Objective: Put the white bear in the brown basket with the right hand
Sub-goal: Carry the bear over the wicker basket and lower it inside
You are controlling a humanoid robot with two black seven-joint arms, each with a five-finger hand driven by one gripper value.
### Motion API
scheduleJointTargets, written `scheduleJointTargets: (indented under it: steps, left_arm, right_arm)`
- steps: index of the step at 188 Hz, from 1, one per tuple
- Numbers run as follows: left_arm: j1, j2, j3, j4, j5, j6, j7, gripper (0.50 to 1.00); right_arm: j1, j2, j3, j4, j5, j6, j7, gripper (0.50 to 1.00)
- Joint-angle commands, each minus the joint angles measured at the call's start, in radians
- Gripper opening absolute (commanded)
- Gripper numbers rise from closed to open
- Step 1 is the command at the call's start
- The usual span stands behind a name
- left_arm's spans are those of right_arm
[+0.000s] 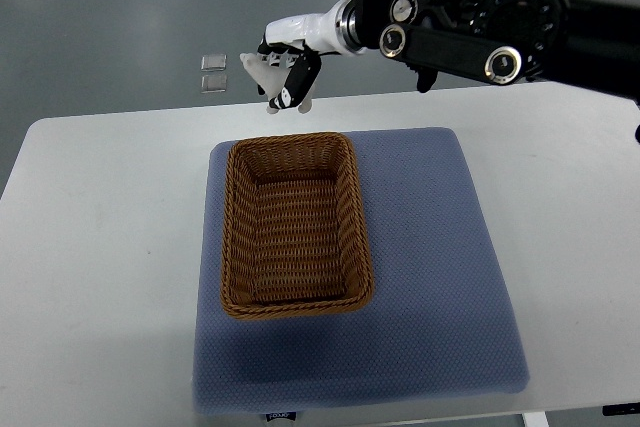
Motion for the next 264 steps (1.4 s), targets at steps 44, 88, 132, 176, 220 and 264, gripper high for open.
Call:
scheduleJointTargets:
  steps: [44, 88, 132, 176, 220, 264]
  left_arm:
    - [0.003, 0.000, -0.002, 0.003, -0.002, 0.000, -0.001, 1.000]
    - [0.003, 0.000, 0.000, 0.003, -0.002, 0.000, 0.001, 1.000]
    - [0.003, 0.000, 0.000, 0.003, -0.002, 0.000, 0.001, 1.000]
    - [0.003, 0.000, 0.000, 0.002, 0.000, 0.000, 0.001, 1.000]
    - [0.003, 0.000, 0.000, 0.002, -0.002, 0.000, 0.001, 1.000]
    - [0.003, 0.000, 0.001, 0.002, -0.002, 0.000, 0.001, 1.000]
  right_arm:
    - [-0.156, 0.072, 0.004, -0.084, -0.009, -0.013, 0.000, 0.500]
    - [-0.223, 0.072, 0.008, -0.097, -0.011, -0.016, 0.000, 0.500]
    - [-0.289, 0.072, 0.007, -0.122, -0.015, -0.034, 0.000, 0.500]
    - [-0.314, 0.072, 0.007, -0.133, -0.017, -0.042, 0.000, 0.500]
    - [-0.335, 0.072, 0.008, -0.137, -0.017, -0.056, 0.000, 0.568]
    - [-0.328, 0.072, 0.014, -0.136, -0.017, -0.054, 0.000, 0.829]
